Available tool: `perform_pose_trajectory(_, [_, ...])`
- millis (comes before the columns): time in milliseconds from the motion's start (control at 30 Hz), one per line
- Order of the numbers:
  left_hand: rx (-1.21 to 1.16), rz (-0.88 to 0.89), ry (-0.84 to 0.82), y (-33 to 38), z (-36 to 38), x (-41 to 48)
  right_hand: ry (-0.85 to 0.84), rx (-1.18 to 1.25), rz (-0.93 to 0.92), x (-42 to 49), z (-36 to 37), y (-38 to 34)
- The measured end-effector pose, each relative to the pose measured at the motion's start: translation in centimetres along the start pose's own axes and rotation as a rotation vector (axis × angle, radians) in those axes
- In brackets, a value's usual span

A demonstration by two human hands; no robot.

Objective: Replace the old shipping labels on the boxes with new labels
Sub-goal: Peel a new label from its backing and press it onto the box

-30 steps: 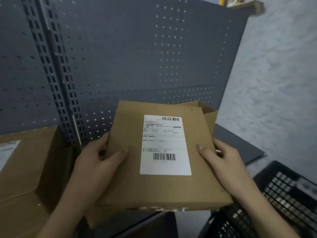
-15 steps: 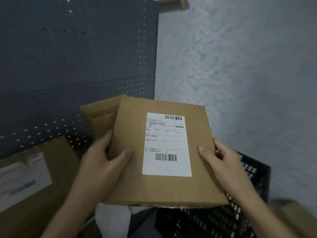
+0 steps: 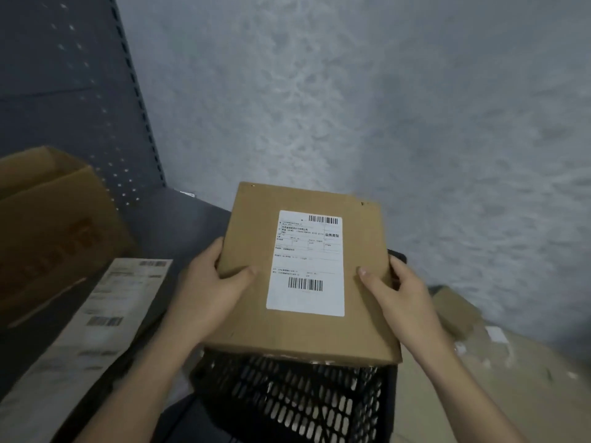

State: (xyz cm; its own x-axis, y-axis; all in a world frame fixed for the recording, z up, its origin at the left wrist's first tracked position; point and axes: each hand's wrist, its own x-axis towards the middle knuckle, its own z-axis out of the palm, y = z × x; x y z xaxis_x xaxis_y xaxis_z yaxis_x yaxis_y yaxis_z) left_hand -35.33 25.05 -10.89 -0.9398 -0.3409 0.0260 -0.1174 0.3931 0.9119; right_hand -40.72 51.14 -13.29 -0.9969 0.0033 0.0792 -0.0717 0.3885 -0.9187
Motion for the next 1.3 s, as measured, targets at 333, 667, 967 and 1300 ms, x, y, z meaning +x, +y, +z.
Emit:
perform_pose_trajectory(333, [0.034, -0.052, -0.358, -5.3, 10.4, 8.4, 0.277, -0.09, 0.359, 1.1, 1.4, 8.9])
perform_pose_trajectory(667, [0.115, -0.318, -0.379, -16.1, 16.8, 11.8, 0.06, -0.362, 0.596, 2.8, 7.1, 15.7])
perform_pose_trajectory(967, [0.223, -0.47, -0.378, -24.0, 21.2, 13.2, -0.042, -0.322, 0.82, 6.2, 11.4, 23.7])
perform_pose_trajectory(1300, [0.284, -0.528, -0.413, -28.9, 23.4, 12.3, -0.087, -0.446, 0.992, 6.1, 14.6, 28.0])
